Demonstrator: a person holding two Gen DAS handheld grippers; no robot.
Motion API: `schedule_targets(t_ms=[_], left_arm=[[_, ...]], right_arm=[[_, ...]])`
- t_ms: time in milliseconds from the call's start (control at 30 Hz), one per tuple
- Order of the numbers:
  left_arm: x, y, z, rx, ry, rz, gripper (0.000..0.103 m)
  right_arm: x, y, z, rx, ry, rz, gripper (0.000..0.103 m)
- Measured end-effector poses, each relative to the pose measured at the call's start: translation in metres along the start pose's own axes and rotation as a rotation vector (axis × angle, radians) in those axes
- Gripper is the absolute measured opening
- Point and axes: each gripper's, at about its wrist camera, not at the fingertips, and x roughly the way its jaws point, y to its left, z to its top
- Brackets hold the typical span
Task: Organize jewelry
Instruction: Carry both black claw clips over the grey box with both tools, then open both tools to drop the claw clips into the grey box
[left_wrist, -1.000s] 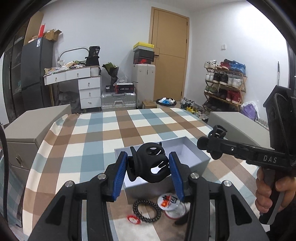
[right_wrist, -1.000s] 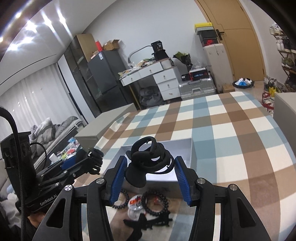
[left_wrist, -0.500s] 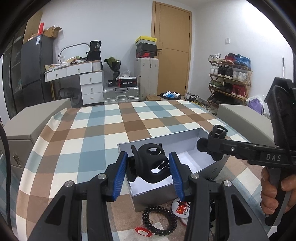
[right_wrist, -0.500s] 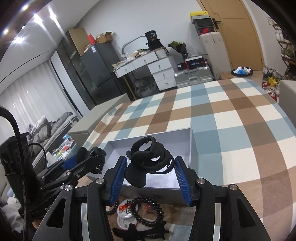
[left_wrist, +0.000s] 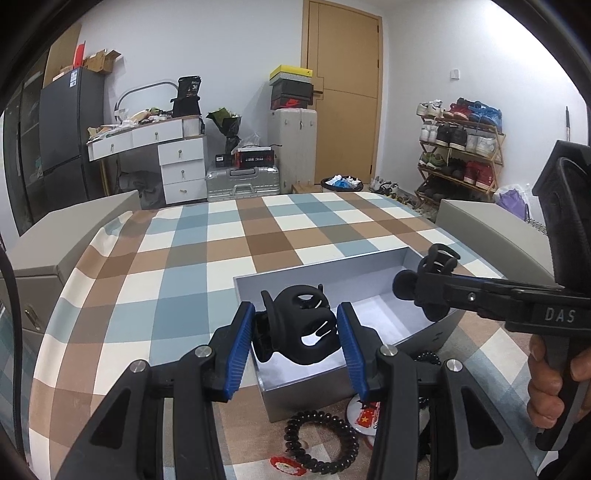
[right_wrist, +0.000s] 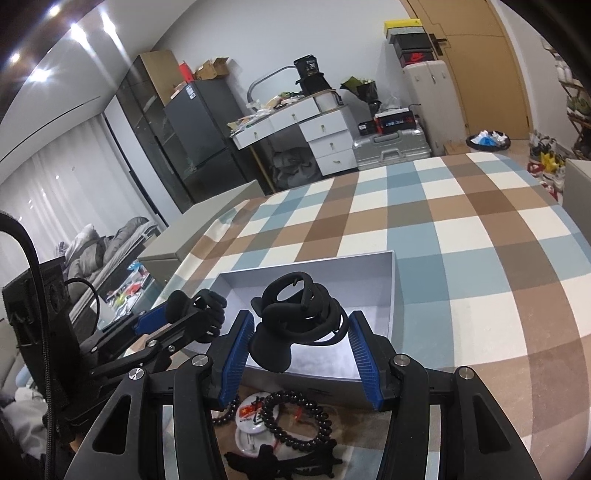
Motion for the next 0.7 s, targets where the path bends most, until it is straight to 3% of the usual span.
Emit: schedule_targets(t_ms=[133,700], left_arm=[[0.0009,0.0021,-0.0007,-0.013,0.007,0.003,0.040],[0.0021,-0.0014,-0.0011,-0.010,0.018,-0.024,0.040]], right_arm=[[0.0013,0.0003,-0.0005,0.014,0.019,0.027,0.052],[0.0006,-0.0033,0.0009,-0.005,-0.022,-0.021,0.052]])
